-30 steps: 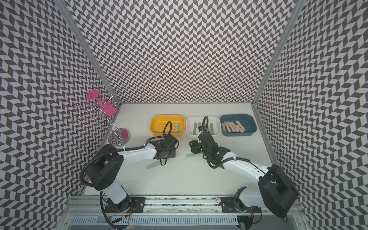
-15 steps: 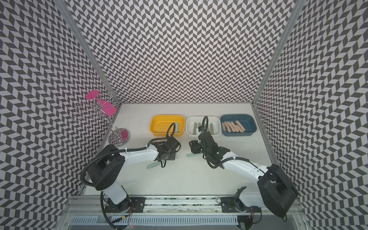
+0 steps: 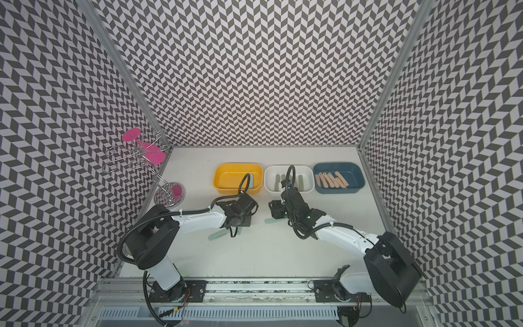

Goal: Place the fruit knives into the storage box by color
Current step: Pick up the fruit knife from the center of the board.

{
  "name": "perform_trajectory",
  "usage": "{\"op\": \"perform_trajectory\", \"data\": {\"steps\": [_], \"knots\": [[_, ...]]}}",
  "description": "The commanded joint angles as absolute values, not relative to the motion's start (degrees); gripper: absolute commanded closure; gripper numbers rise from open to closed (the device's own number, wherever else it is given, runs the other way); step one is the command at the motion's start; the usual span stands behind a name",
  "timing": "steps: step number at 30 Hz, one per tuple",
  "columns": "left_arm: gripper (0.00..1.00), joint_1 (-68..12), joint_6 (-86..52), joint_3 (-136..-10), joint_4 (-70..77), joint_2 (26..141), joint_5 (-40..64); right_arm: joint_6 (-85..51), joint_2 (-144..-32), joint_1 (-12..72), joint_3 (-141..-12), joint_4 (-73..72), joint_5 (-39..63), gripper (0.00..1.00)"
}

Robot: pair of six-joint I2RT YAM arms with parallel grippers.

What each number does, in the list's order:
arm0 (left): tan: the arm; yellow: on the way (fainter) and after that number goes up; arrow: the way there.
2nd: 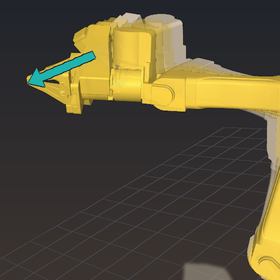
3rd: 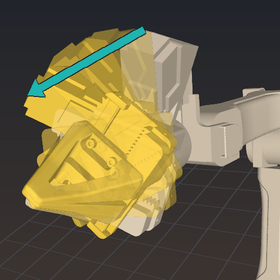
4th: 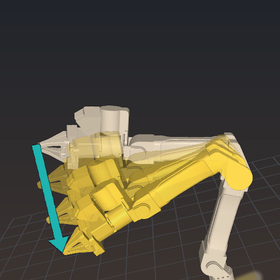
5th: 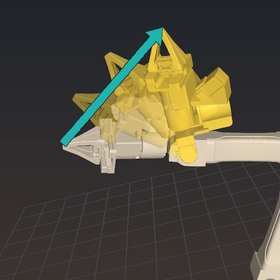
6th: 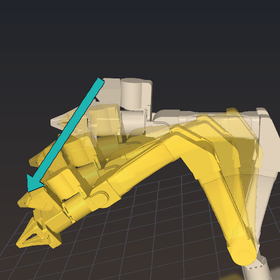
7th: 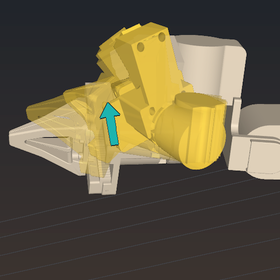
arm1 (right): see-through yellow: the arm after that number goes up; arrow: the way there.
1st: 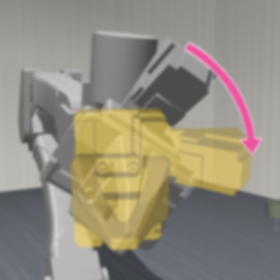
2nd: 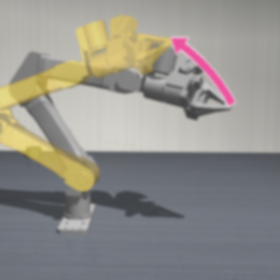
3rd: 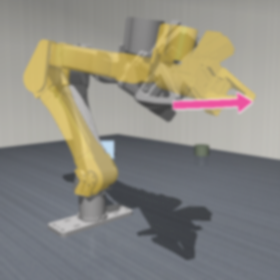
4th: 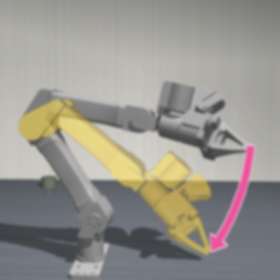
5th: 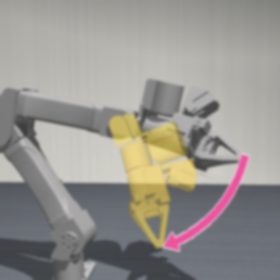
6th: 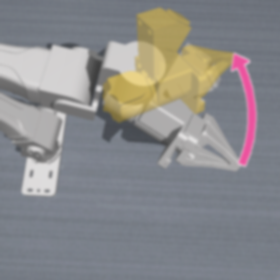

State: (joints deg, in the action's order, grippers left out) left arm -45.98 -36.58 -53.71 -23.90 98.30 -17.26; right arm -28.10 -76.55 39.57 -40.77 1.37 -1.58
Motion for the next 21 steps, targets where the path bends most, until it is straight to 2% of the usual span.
{"op": "perform_trajectory", "data": {"steps": [1,8,13,21], "knots": [[0.8,-45.67,-36.7,-54.61,-24.83,95.48,-15.73,-28.44,-76.02,39.38,-41.92,0.19,-1.35,0.48],[0.81,-43.32,-36.92,-55.8,-25.44,86.03,-13.88,-28.7,-75.93,39.38,-41.49,0.0,-0.79,0.48],[0.81,-38.42,-35.66,-58.72,-25.37,81.5,-9.71,-28.75,-75.38,39.38,-41.5,0.09,-0.27,0.48],[0.81,-29.56,-30.91,-70.31,-24.48,86.31,-5.92,-28.87,-73.33,39.38,-40.17,0.24,1.17,0.48]]}}
